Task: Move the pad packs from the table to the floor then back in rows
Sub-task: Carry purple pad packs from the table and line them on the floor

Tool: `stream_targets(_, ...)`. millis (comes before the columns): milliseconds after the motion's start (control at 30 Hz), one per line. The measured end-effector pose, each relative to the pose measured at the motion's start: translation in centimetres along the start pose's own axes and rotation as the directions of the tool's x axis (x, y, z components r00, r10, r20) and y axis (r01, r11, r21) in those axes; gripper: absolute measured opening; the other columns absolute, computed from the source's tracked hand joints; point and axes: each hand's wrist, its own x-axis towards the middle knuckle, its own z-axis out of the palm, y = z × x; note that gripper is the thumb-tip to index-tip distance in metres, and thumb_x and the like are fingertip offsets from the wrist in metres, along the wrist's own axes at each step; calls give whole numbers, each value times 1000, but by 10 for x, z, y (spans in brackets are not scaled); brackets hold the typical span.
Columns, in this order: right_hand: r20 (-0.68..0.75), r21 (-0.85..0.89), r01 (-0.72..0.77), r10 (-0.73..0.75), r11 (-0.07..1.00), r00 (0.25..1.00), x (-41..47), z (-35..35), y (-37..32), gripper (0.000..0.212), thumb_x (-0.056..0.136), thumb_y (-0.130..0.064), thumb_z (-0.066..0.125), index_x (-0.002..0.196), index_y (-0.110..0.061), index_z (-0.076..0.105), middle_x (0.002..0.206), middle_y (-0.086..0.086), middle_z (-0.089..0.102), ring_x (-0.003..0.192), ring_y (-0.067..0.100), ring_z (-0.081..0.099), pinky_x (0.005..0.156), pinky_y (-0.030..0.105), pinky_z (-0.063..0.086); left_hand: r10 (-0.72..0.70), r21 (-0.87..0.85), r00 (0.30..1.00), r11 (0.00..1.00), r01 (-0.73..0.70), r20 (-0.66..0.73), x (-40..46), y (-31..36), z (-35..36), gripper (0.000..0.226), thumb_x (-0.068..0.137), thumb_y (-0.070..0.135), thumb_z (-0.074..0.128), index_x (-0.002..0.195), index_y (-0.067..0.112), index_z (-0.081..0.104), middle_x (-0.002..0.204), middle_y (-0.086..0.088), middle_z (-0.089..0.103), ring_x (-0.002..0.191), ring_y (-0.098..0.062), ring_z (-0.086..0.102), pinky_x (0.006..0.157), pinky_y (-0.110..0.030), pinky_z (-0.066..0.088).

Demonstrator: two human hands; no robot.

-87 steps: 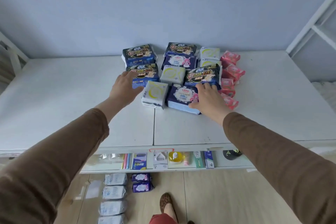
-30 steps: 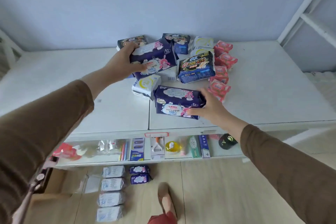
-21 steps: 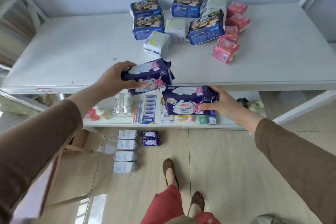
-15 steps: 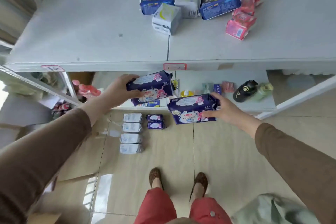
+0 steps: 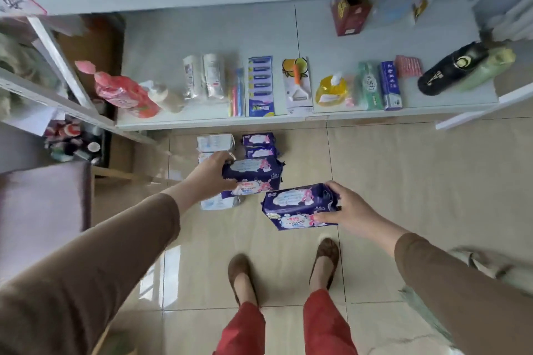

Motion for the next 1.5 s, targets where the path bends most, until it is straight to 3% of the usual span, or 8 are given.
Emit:
stream_targets(200, -79, -46, -32, 28, 998, 997, 84, 86, 88, 43, 67, -29, 77, 101, -43, 53, 103, -18, 57, 90, -8, 58, 70, 8, 43, -5, 31, 1000, 1000, 4, 25, 73, -78, 100, 56, 72, 28, 81, 120, 20, 53, 109, 0, 45, 88, -20, 52, 72, -27, 41)
stream_targets(300, -81, -91, -21, 14, 996, 997, 137, 117, 132, 50, 70, -21, 78, 106, -43, 52, 106, -18, 50, 92, -6, 56, 74, 2, 38, 22, 133, 998, 991, -14, -59, 118, -105, 146, 54, 73, 37, 80, 119, 21, 56, 102, 2, 50, 86, -18, 49, 62, -26, 35)
stream_targets(400, -113, -105, -4, -8, 994, 994, 190, 144, 175, 53, 71, -18, 78, 116, -35, 57, 109, -17, 48, 95, -9, 55, 78, 0, 37, 82, 243, 988, 969, -49, -129, 166, -125, 189, 53, 75, 36, 78, 121, 20, 58, 107, -4, 59, 100, -25, 49, 74, -34, 41)
stream_targets(500, -155, -120, 6, -25, 993, 988, 235, 166, 208, 54, 71, -15, 77, 120, -30, 58, 111, -8, 54, 94, 5, 59, 80, 10, 42, 96, 171, 986, 983, -71, -139, 207, -142, 227, 53, 76, 26, 77, 124, 15, 56, 117, -9, 58, 107, -28, 52, 88, -37, 44)
stream_targets(633, -210, -134, 46, -74, 990, 975, 282, 187, 241, 48, 74, -12, 76, 119, -20, 61, 109, -1, 62, 98, 19, 59, 86, 33, 50, 115, 166, 984, 982, -92, -137, 247, -162, 268, 52, 78, 25, 77, 123, 12, 55, 116, -12, 56, 105, -31, 55, 86, -39, 45)
stream_targets(733, -228, -166, 34, -72, 986, 971, 308, 196, 262, 46, 78, -13, 74, 121, -20, 61, 111, -1, 65, 103, 24, 54, 87, 39, 49, 109, 162, 983, 983, -85, -147, 269, -173, 290, 53, 79, 26, 76, 125, 12, 53, 117, -12, 55, 106, -32, 56, 88, -43, 48)
stream_targets(1100, -242, -66, 67, -81, 996, 967, 367, 213, 285, 51, 76, -4, 69, 118, -31, 56, 111, -12, 61, 94, 5, 59, 79, 21, 49, 84, 175, 974, 983, -48, -210, 299, -194, 306, 60, 83, 20, 72, 134, 16, 39, 129, -13, 49, 115, -32, 53, 95, -44, 47)
stream_targets(1500, -266, -2, 46, -45, 999, 963, 403, 232, 259, 62, 79, 3, 64, 130, -19, 38, 131, 2, 46, 109, 16, 57, 75, 15, 41, 230, 347, 939, 928, -133, -254, 260, -210, 290, 49, 87, 13, 59, 134, 10, 45, 124, -11, 49, 113, -30, 43, 96, -40, 42)
